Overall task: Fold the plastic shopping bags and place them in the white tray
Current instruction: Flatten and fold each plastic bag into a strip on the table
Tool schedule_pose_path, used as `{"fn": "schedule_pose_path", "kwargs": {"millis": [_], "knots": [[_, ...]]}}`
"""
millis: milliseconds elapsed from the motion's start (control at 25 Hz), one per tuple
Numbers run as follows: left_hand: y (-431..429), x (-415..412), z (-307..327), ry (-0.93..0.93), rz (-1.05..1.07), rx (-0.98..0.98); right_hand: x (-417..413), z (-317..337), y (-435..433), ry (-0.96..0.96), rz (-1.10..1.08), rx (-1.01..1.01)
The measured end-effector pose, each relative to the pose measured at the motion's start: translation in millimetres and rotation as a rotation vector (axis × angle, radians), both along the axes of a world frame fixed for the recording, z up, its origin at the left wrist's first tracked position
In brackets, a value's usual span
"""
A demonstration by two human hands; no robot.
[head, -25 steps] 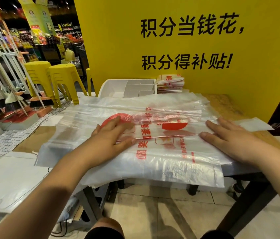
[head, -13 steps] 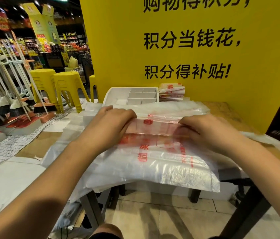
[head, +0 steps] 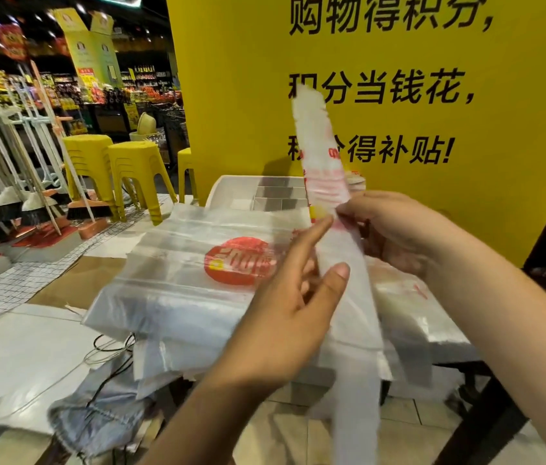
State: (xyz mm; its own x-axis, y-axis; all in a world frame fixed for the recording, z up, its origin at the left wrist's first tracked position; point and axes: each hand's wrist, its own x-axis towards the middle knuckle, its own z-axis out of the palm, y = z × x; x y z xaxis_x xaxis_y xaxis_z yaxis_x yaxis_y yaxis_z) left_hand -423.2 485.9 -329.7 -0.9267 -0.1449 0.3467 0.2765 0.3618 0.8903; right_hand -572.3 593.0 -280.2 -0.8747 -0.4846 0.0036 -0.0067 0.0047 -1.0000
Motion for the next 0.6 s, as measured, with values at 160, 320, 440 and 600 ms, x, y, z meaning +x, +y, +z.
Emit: {"fn": "schedule_pose_path", "kwargs": {"millis": [160, 320, 440, 600], "knots": [[-1, 18, -32, -0.177, -0.020, 0.272, 4, -33, -14, -0.012, -0.090, 0.106], [-4, 24, -53, -0.279, 0.091, 0.366, 24, -51, 5, 0.641, -0.276, 0.682], [-4, 27, -56, -0.273, 0.122, 0.442, 71, -66, 47, 0.918, -0.203, 0.722], [2, 29, -59, -0.264, 0.128, 0.516, 138, -114, 81, 0.958, -0.127, 0.413]]}}
